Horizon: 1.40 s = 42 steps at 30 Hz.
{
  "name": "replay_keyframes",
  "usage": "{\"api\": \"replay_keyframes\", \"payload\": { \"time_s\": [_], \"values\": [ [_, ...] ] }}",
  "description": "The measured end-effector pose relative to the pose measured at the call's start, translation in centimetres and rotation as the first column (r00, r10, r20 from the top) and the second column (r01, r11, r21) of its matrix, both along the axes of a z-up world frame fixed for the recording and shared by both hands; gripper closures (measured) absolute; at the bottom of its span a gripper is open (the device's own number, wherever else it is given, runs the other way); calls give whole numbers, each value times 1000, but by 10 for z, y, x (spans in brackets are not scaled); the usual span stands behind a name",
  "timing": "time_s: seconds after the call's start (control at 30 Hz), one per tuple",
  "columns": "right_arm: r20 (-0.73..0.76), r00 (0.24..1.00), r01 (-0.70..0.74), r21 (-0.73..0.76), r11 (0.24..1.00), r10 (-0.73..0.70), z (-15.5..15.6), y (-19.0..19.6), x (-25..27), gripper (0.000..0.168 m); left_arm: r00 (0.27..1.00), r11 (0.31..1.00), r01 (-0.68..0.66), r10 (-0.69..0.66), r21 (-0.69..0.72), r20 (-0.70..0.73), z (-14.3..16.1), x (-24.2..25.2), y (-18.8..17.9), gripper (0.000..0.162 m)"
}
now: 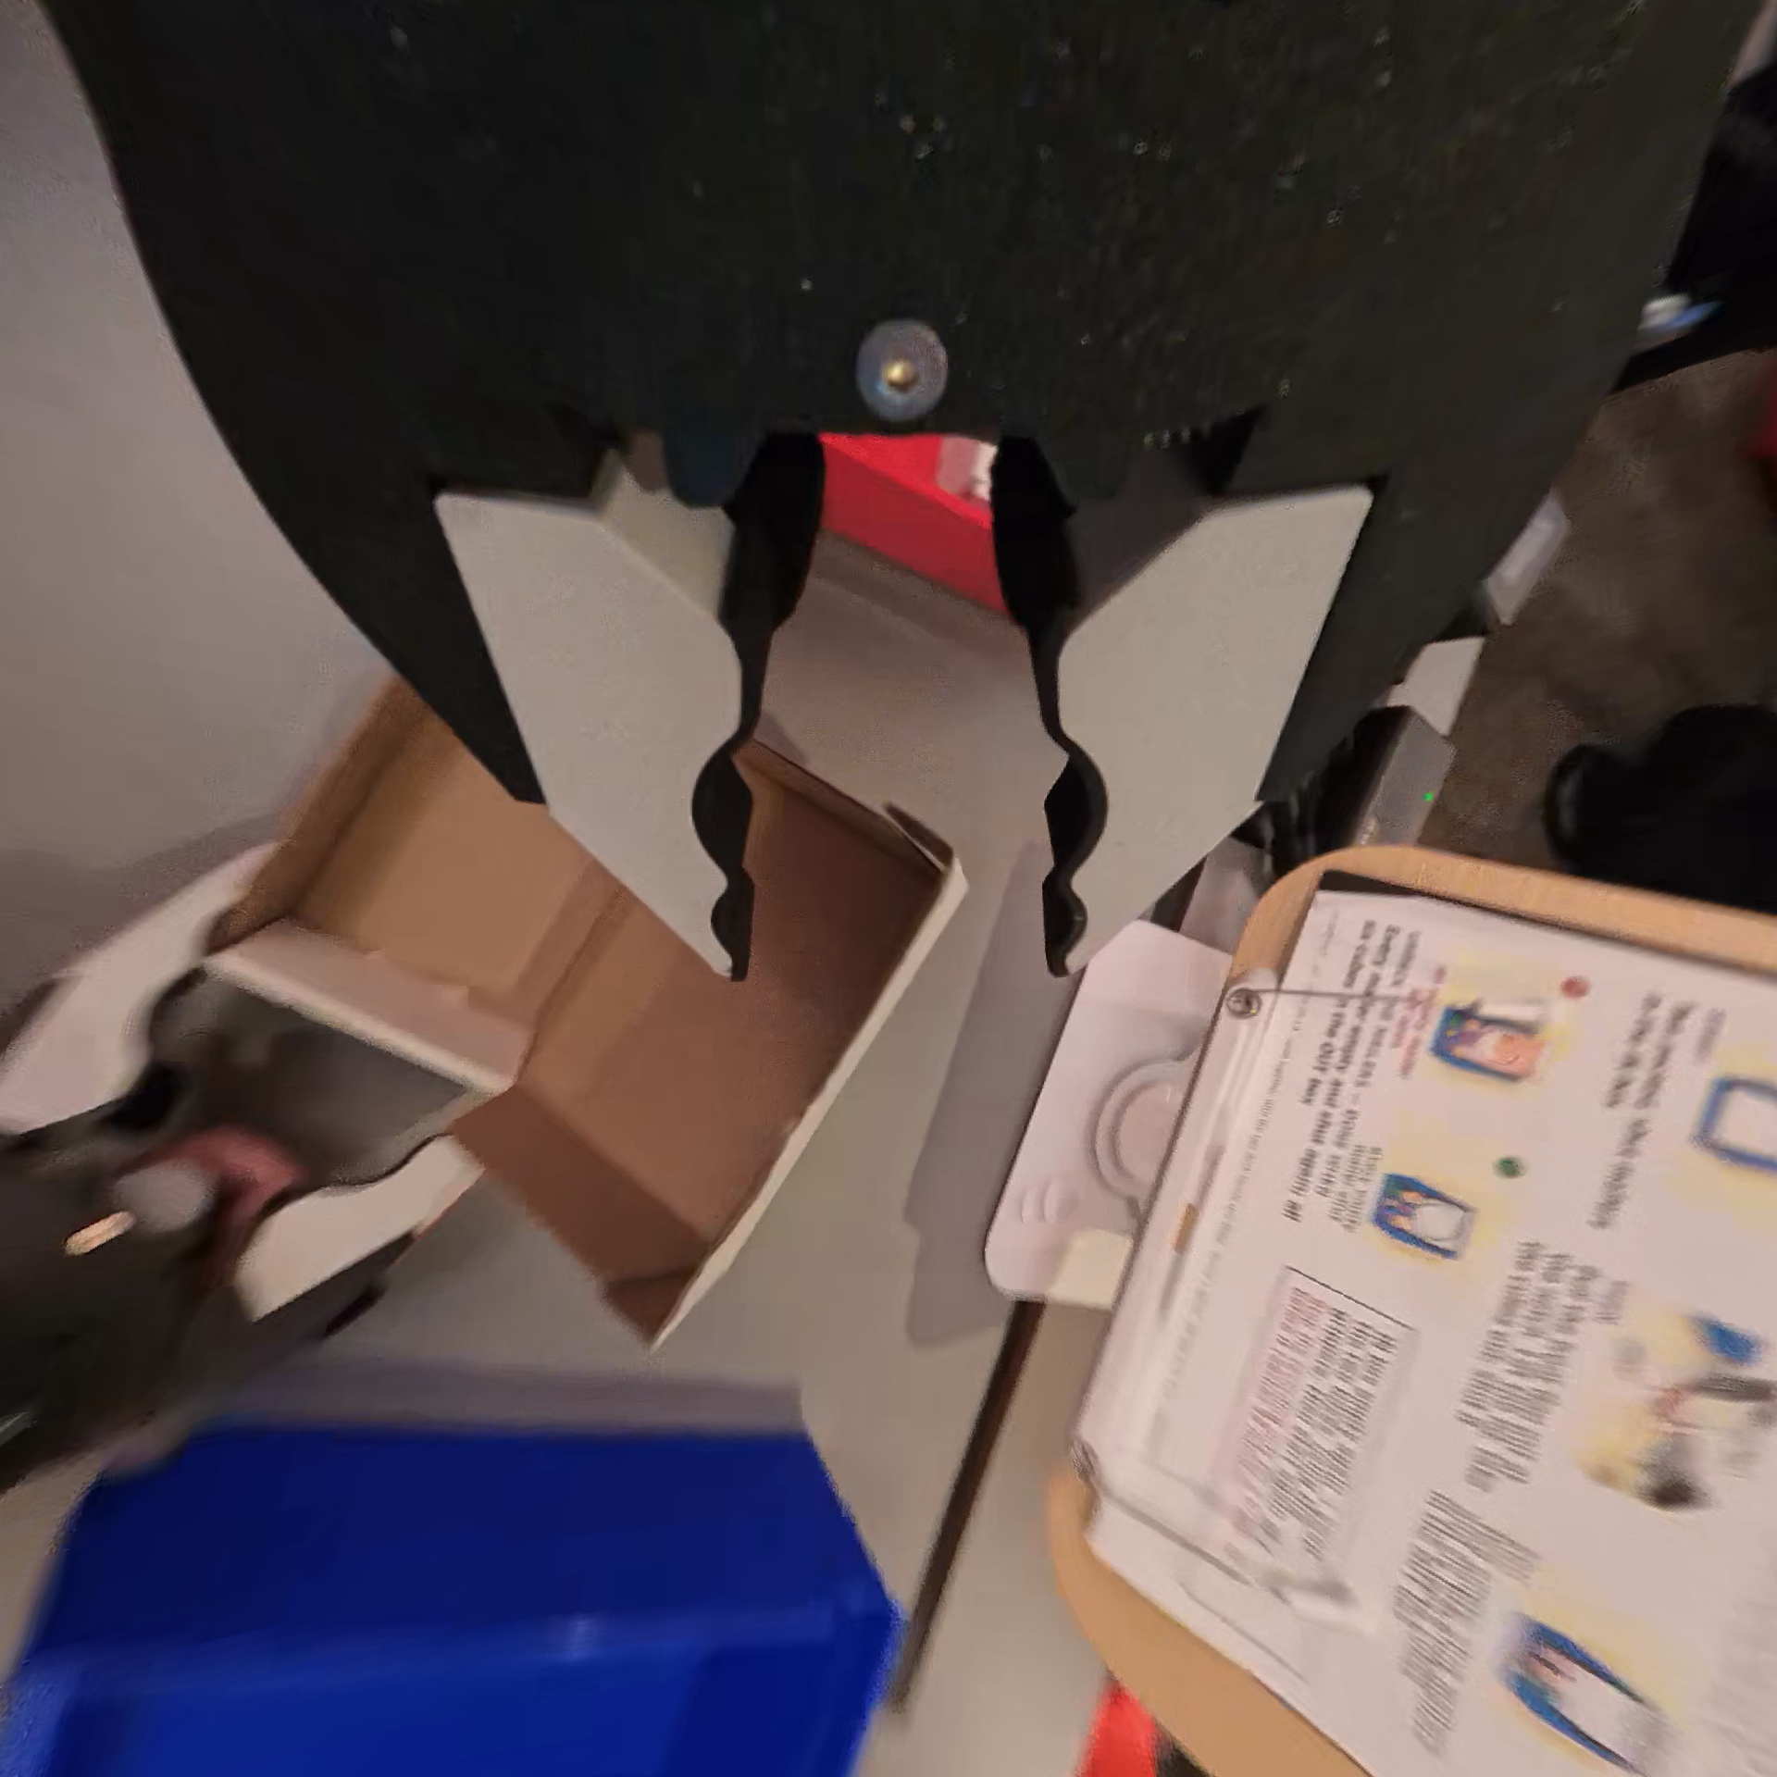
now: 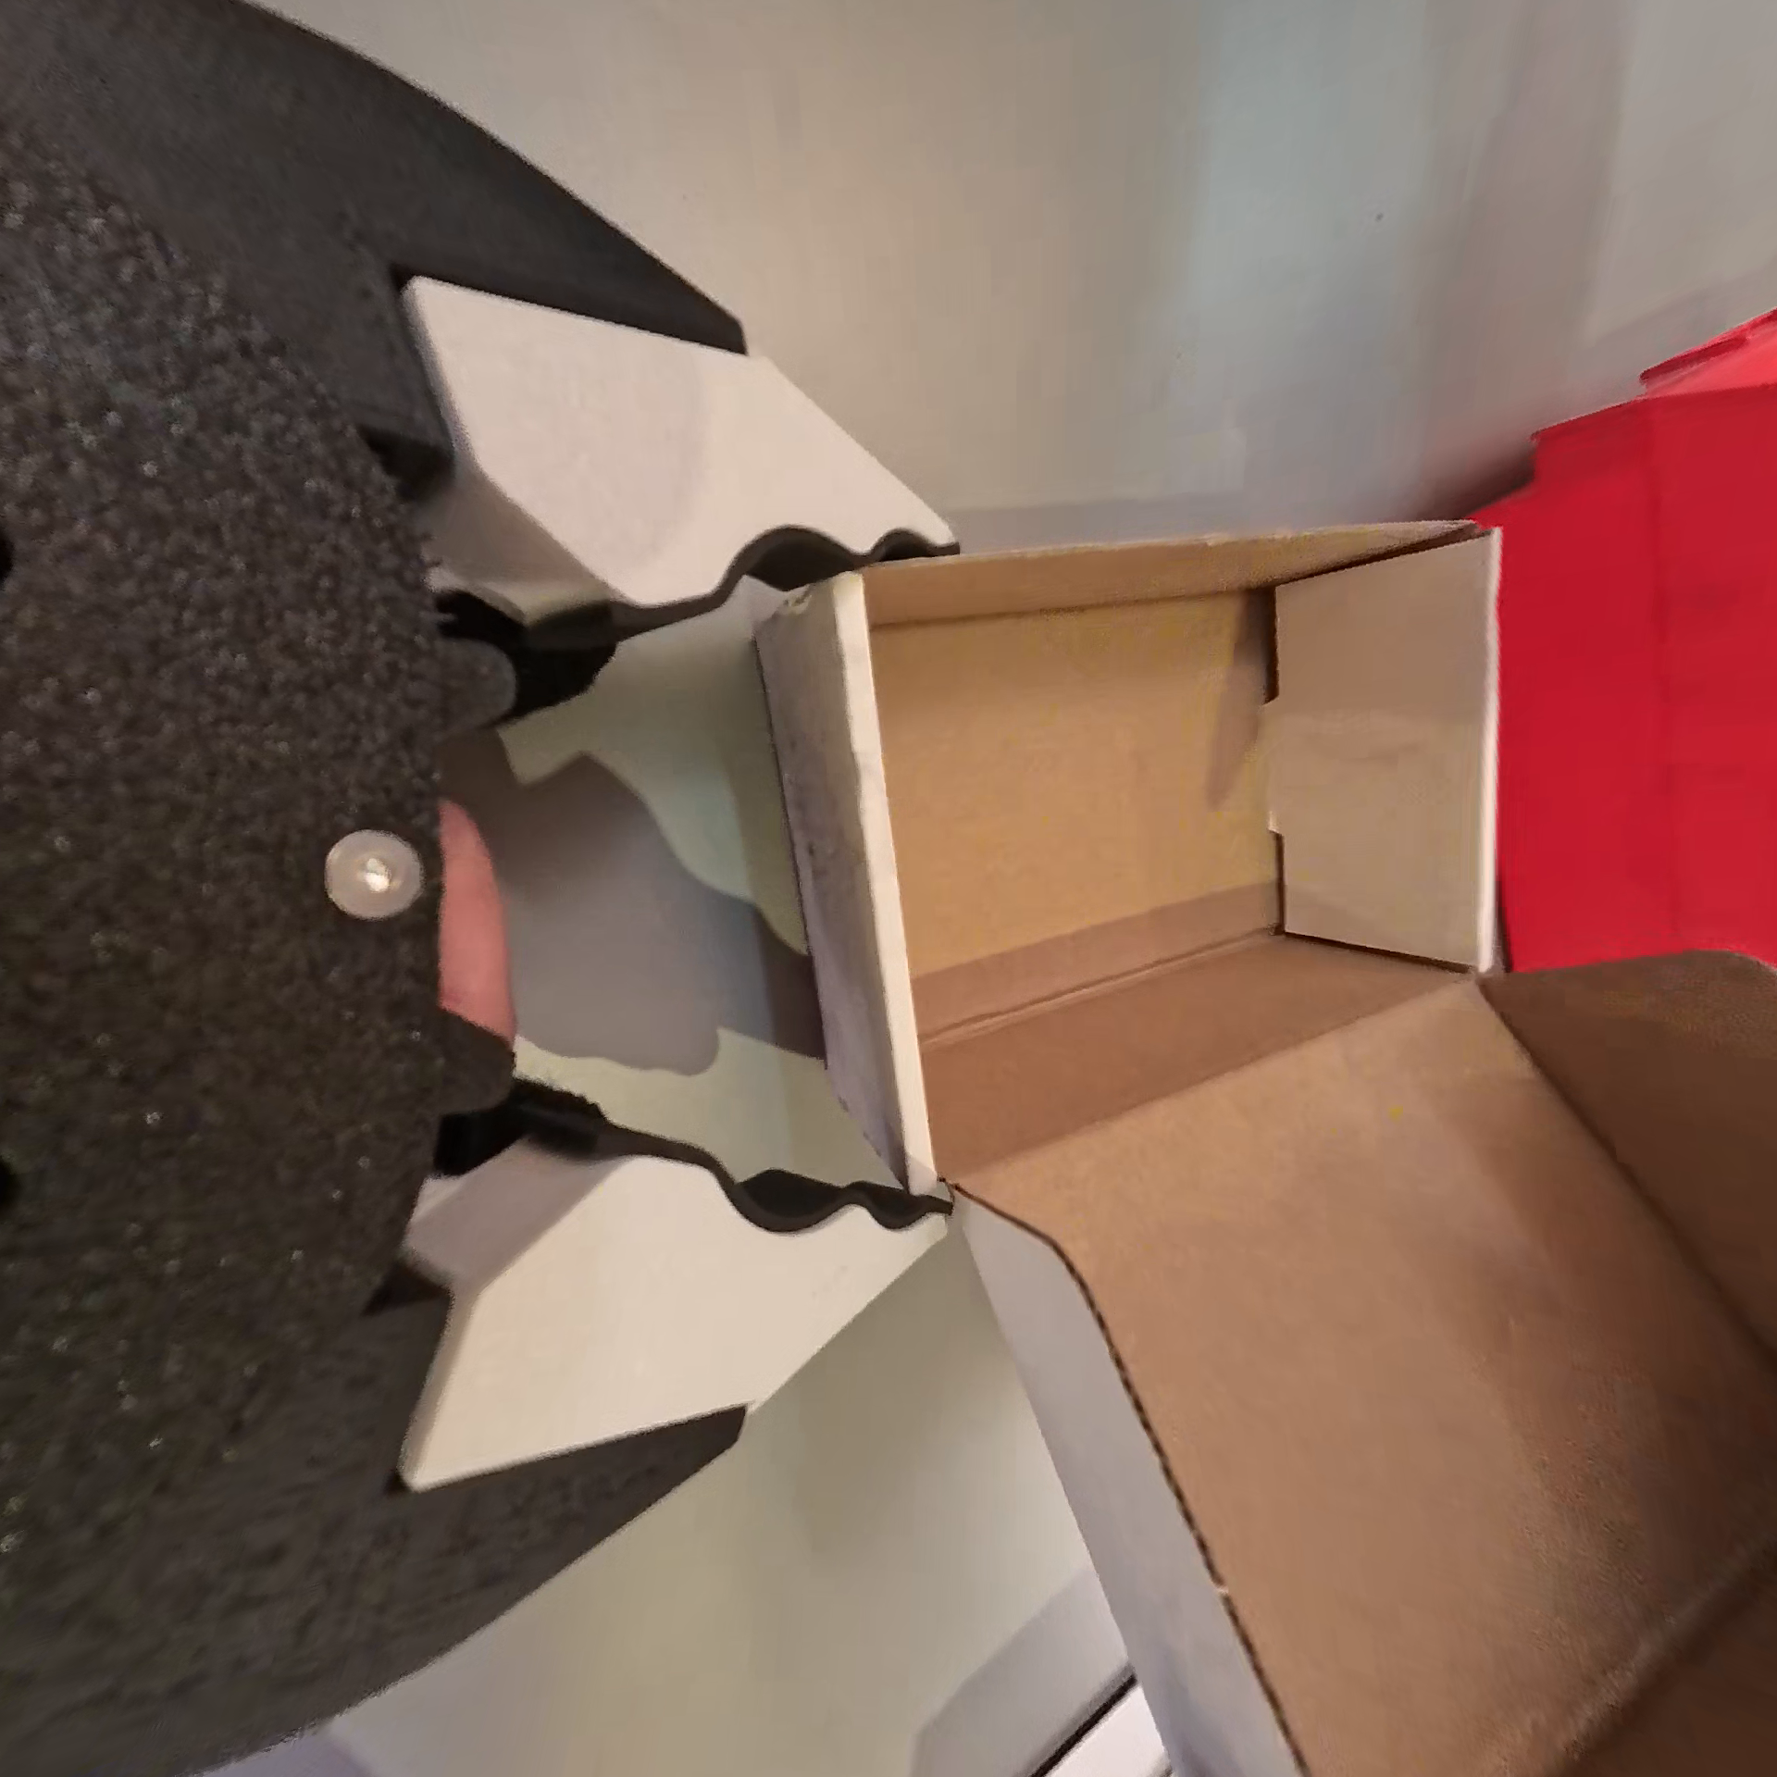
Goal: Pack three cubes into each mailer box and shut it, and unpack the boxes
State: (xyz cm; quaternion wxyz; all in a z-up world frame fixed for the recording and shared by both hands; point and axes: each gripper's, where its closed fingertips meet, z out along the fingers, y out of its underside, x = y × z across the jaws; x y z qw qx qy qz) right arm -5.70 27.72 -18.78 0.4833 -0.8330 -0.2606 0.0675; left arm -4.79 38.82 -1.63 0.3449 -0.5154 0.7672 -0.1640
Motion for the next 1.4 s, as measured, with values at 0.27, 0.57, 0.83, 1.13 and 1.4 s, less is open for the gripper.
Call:
{"api": "replay_keyframes", "payload": {
  "time_s": [0.27, 0.57, 0.83, 1.13, 1.4],
  "values": [
    [17, 1000, 10, -14, 1000, -10, -1, 0, 0, 44, 972, 960, -175, 204, -217, 120, 17, -171, 7, 115],
    [44, 999, -4, -19, 1000, 5, -1, 1, -1, 44, 927, 989, -138, 150, 58, -345, -124, -211, 66, 102],
    [64, 998, -2, -28, 1000, 4, -1, 3, -4, 44, 832, 999, 3, -29, -47, -554, -172, -191, 77, 105],
    [67, 998, -7, -31, 999, 9, -1, 6, -7, 44, 851, 997, -18, -23, -74, -525, -157, -195, 74, 124],
    [59, 998, -2, -33, 999, 4, -1, 6, -7, 44, 970, 992, 118, -125, -45, -207, -13, -146, 17, 125]
  ]
}}
